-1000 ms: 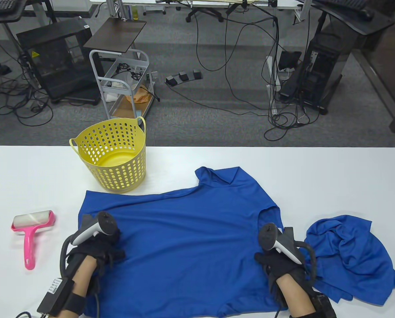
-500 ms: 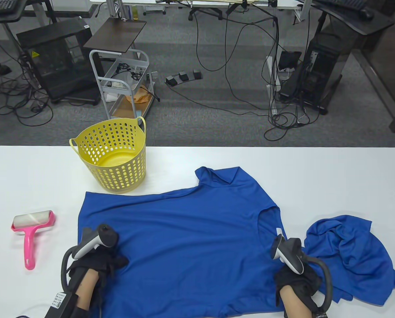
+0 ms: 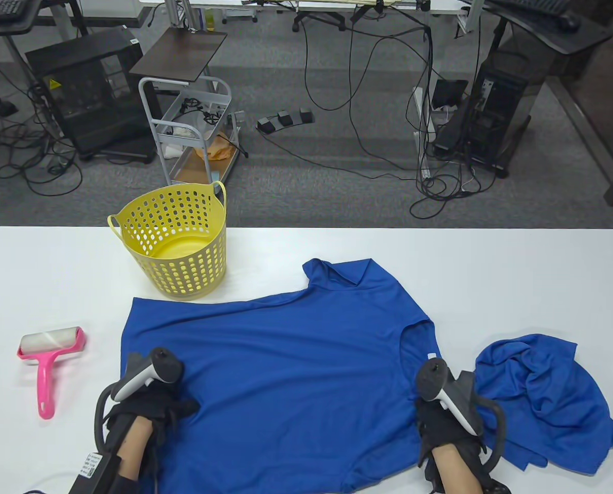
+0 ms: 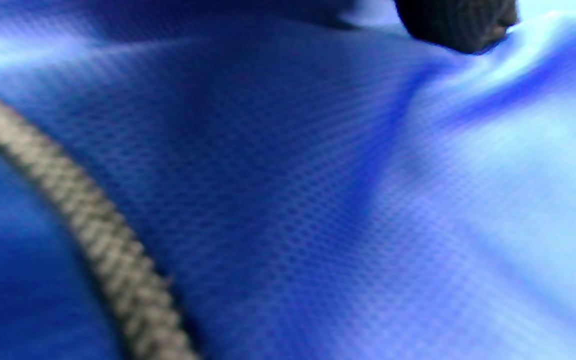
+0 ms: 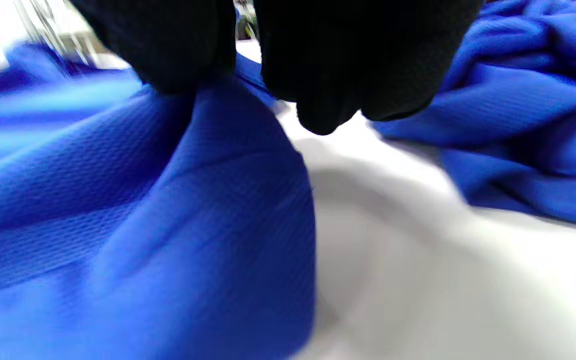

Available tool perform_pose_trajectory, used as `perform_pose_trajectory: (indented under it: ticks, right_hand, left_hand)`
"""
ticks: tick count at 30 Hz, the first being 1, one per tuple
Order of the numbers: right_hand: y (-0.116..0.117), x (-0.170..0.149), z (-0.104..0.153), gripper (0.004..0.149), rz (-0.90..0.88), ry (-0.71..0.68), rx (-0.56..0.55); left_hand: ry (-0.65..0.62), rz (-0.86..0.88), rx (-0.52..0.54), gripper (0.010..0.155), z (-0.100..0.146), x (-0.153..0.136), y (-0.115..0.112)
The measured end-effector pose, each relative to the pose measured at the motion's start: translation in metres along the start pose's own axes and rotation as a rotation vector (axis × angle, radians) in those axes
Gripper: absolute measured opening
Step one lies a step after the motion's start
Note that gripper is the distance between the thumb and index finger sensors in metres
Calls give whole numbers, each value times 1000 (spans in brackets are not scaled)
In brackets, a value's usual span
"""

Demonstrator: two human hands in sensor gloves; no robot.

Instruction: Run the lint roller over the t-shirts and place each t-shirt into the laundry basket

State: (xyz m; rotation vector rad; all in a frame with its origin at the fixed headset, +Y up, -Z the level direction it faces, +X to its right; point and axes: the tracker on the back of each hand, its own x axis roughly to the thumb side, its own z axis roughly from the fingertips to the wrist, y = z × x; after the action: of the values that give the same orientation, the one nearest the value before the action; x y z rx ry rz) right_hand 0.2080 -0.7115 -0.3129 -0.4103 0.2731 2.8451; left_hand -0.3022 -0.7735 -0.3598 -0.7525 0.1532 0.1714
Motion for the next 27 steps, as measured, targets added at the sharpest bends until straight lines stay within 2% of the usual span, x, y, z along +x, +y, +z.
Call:
perform_pose_trajectory:
  ticks: [5, 6, 9, 14, 17, 19, 21, 22, 25, 27]
  right_hand:
    - [-17, 0, 5, 43, -352, -128, -73]
    - [-19, 1, 6, 43, -385, -150, -93]
    - [-24, 5, 11, 45, -485, -286, -272]
    - [-35, 5, 13, 45, -558, -400, -281]
    - [-55, 1, 17, 45, -494, -368, -298]
    - [-67, -2, 19, 44, -545, -314, -251]
    - [-71, -6, 17, 43, -566, -130, -132]
    - [-67, -7, 12, 43, -508, -75, -115]
    - [-44, -15, -9, 43, -159, 104, -19]
    - [-24, -19, -19, 44, -63, 152, -5]
  left_hand:
    - [0, 4, -1, 88, 0, 0, -1]
    - [-1, 6, -1, 88, 0, 0, -1]
    - [1, 15, -7, 88, 0, 0, -1]
    - [2, 17, -9, 88, 0, 0, -2]
    - [1, 20, -9, 88, 0, -1, -2]
    - [2, 25, -9, 88, 0, -1, -2]
    - [2, 28, -9, 88, 0, -1, -3]
    - [3, 29, -10, 88, 0, -1, -3]
    - [3, 33, -8, 88, 0, -1, -3]
    - [3, 35, -8, 88, 0, -1, -3]
